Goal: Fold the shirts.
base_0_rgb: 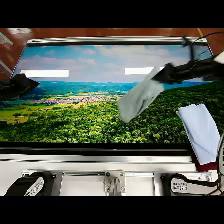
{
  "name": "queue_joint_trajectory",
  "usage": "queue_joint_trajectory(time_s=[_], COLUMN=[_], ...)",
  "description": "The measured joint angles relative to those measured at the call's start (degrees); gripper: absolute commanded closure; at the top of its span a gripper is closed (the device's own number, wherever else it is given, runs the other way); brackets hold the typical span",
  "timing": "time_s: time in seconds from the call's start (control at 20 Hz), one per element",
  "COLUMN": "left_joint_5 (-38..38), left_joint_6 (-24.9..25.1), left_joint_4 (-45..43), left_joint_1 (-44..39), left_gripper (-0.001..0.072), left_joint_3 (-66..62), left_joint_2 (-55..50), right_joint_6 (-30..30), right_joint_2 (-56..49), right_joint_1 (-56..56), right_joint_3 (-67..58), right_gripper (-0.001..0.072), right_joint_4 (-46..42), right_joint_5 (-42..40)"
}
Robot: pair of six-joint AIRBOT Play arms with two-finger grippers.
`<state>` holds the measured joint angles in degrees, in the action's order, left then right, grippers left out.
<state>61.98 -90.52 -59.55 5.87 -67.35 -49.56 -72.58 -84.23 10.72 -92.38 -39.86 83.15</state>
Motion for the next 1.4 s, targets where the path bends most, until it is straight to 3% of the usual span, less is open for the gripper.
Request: queue_joint_trajectory(time_s=[0.2, 0.5, 0.9, 1.1, 1.4], left_joint_5=[0.02, 0.07, 0.02, -0.55, -1.77], left_joint_6=[0.00, 0.00, 0.00, 0.00, 0.00], left_joint_4=[0.02, 0.07, 0.72, 1.62, 2.10], left_joint_1=[0.00, 0.00, 0.00, 0.00, 0.00], left_gripper=[0.0668, 0.0668, 0.0668, 0.0668, 0.0668], left_joint_3=[0.48, 0.63, 0.63, 0.66, 0.63], left_joint_2=[0.28, 1.05, 2.23, 2.45, 3.30], right_joint_6=[-5.70, -9.01, -10.58, -12.24, -12.87], right_joint_2=[0.63, 1.05, 4.57, 5.42, 11.63], right_joint_1=[12.07, 25.68, 35.26, 39.04, 46.62], right_joint_3=[-7.48, -10.12, -10.32, -4.39, 16.87], right_gripper=[0.0645, 0.0645, 0.0645, 0.0645, 0.0644], right_joint_4=[-5.29, -14.34, -37.59, -42.03, -48.24], right_joint_5=[1.40, 2.82, 12.63, 17.29, 18.51])
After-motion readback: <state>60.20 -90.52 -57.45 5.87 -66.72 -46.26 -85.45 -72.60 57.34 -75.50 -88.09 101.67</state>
